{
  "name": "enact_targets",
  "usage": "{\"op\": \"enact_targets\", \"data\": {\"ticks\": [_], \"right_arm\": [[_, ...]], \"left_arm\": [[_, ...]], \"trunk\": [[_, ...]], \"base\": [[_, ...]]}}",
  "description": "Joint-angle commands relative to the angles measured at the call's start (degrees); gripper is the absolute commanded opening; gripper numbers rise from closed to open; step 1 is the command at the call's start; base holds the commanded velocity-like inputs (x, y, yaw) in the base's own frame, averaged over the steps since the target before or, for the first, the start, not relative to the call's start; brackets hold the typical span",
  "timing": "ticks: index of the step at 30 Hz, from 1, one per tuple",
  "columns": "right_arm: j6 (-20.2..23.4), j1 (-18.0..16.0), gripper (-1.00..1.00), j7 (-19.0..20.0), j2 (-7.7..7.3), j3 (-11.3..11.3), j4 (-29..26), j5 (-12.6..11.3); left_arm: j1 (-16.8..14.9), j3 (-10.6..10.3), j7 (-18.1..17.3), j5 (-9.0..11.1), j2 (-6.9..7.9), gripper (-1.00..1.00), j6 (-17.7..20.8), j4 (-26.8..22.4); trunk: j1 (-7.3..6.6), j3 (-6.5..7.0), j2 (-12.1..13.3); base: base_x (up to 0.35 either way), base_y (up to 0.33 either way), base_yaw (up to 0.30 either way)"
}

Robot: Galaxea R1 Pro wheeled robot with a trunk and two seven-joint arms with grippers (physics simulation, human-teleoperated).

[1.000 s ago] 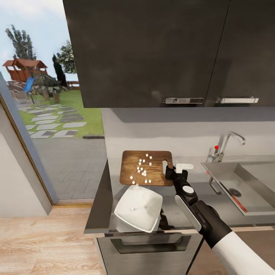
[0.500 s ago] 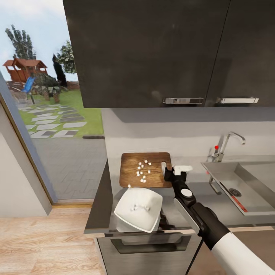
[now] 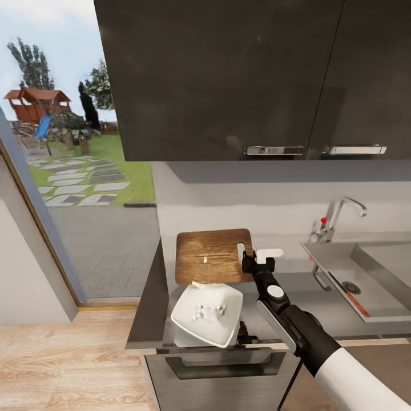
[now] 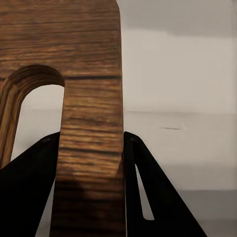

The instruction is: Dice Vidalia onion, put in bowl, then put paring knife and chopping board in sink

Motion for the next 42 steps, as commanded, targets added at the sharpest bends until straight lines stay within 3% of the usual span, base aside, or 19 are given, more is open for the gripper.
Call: {"op": "enact_targets", "data": {"ticks": [1,16,19,24,42], "right_arm": [[-0.06,-0.07,-1.0,-0.46,-0.07,0.25,-0.06,-0.35],[-0.48,-0.07,-1.0,-0.55,-0.07,0.21,0.31,-0.45],[0.47,-0.07,-1.0,-0.7,-0.05,0.17,-0.21,-0.73],[6.83,-0.07,-1.0,-0.73,0.11,0.08,-3.95,-0.96],[7.22,-0.07,-1.0,-0.77,0.63,0.16,-4.48,-1.06]], "left_arm": [[0.01,0.04,-0.08,0.26,-0.01,1.0,-0.06,-0.07],[0.01,0.02,-0.08,0.26,-0.08,1.0,-0.06,-0.07],[0.01,0.02,-0.08,0.26,-0.09,1.0,-0.06,-0.1],[0.01,0.02,-0.08,0.26,-0.09,1.0,-0.06,-0.23],[0.01,0.02,-0.08,0.26,-0.09,1.0,-0.06,-0.17]], "trunk": [[0.04,-0.12,-0.12],[0.04,-0.12,-0.12],[0.04,-0.12,-0.12],[0.04,-0.12,-0.12],[0.04,-0.12,-0.12]], "base": [[0.0,0.0,0.0],[0.0,-0.011,0.0],[0.0,-0.248,0.0],[0.0,-0.294,0.0],[0.0,-0.299,0.0]]}}
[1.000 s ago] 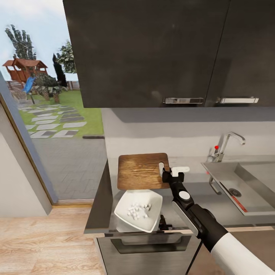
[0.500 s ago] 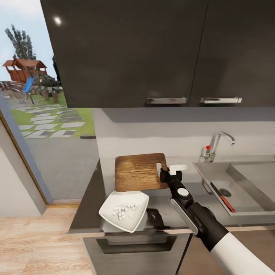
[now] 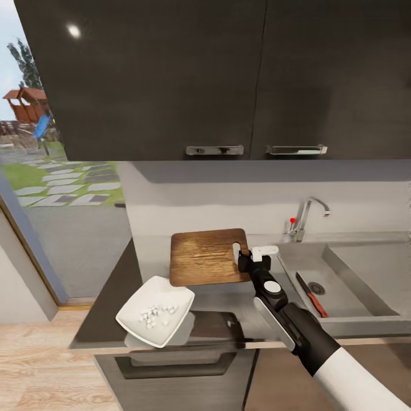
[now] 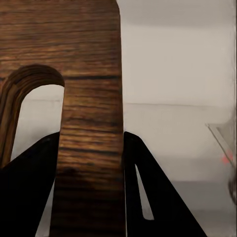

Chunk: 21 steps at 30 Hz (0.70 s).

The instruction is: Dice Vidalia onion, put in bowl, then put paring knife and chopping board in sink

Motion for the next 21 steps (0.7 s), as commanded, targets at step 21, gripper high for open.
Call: {"op": "enact_targets", "data": {"ticks": [21], "right_arm": [[0.3,-0.09,-1.0,-0.41,-0.06,0.16,-0.06,-2.98]], "left_arm": [[0.02,0.06,-0.08,0.26,-0.01,1.0,-0.05,-0.09]], "trunk": [[0.04,-0.79,-0.14]], "base": [[0.0,-0.299,0.037]]}}
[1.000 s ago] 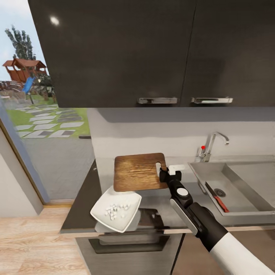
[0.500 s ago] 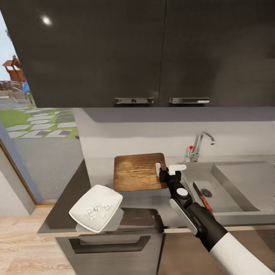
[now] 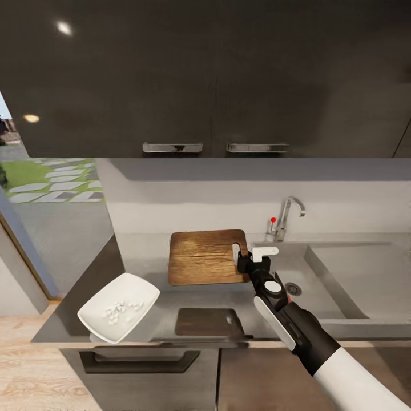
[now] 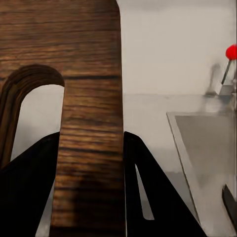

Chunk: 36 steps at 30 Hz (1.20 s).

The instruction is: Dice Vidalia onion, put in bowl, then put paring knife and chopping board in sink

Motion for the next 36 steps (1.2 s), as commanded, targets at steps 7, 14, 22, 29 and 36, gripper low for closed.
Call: {"op": "enact_targets", "data": {"ticks": [7,14,22,29,36], "right_arm": [[0.21,-0.08,-1.0,-0.45,-0.05,0.15,0.12,-0.19],[0.21,-0.08,-1.0,-0.91,0.59,-0.1,1.67,-0.74],[-0.17,-0.08,-1.0,-7.53,1.64,-4.26,6.16,-5.29],[-0.31,-0.08,-1.0,-9.08,4.84,-12.72,9.54,-5.92],[-1.84,-0.08,-1.0,-21.37,6.68,-14.55,9.67,-6.05]], "left_arm": [[0.02,0.06,-0.08,0.26,-0.01,1.0,-0.05,-0.09],[0.02,0.06,-0.08,0.26,-0.01,1.0,-0.05,-0.09],[0.02,0.06,-0.08,0.25,-0.01,1.0,-0.05,-0.09],[0.02,0.07,-0.08,0.26,-0.01,1.0,-0.05,-0.16],[0.02,0.12,-0.08,0.26,0.07,1.0,-0.05,-0.32]], "trunk": [[0.04,-0.13,-0.13],[0.04,-0.13,-0.13],[0.04,-0.13,-0.13],[0.04,-0.13,-0.13],[0.04,-0.13,-0.13]], "base": [[0.0,-0.298,0.002],[0.0,-0.292,0.0],[0.0,-0.268,0.0],[0.0,-0.22,0.0],[0.0,-0.02,0.0]]}}
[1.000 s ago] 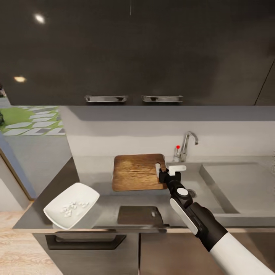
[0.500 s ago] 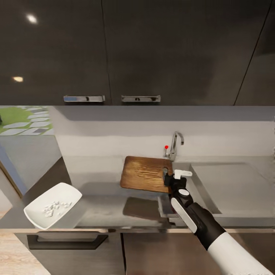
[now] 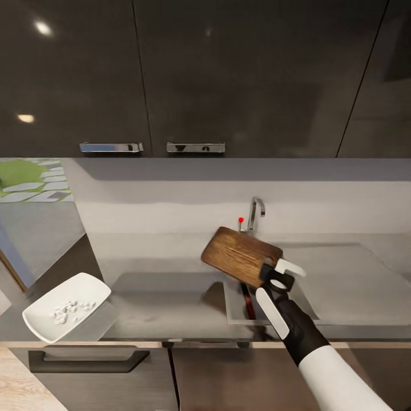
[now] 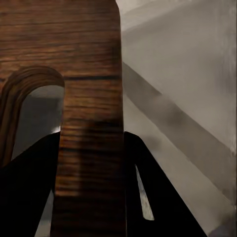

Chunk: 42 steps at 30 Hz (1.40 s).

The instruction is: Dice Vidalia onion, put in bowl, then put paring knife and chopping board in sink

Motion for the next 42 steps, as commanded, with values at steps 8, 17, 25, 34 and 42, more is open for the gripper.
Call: {"op": "enact_targets", "data": {"ticks": [8,17,25,34,42], "right_arm": [[-0.42,-0.07,-1.0,-13.71,6.39,-4.74,-0.14,-0.46],[-2.29,-0.15,-1.0,-26.6,8.37,-5.74,-0.81,-12.02],[-5.38,-0.29,-1.0,-32.85,8.35,-7.8,-1.11,-12.58],[-5.56,-0.26,-1.0,-34.03,8.01,-14.74,-1.12,-12.46],[-5.97,-0.27,-1.0,-35.35,7.88,-15.81,-0.94,-12.26]], "left_arm": [[0.01,0.08,-0.08,0.26,0.1,1.0,-0.07,-0.55],[0.01,0.15,-0.08,0.26,0.19,1.0,-0.07,-0.82],[0.01,0.16,-0.08,0.26,0.19,1.0,-0.05,-0.84],[0.01,0.16,-0.08,0.26,0.19,1.0,-0.07,-0.65],[0.01,0.13,-0.08,0.26,0.19,1.0,-0.07,-0.9]], "trunk": [[0.04,-0.12,-0.13],[0.04,-0.12,-0.13],[0.04,-0.12,-0.13],[0.04,-0.12,-0.13],[0.04,-0.12,-0.13]], "base": [[0.0,0.0,0.0],[0.0,0.0,0.0],[0.14,0.059,0.0],[0.195,0.118,0.0],[0.009,0.002,0.0]]}}
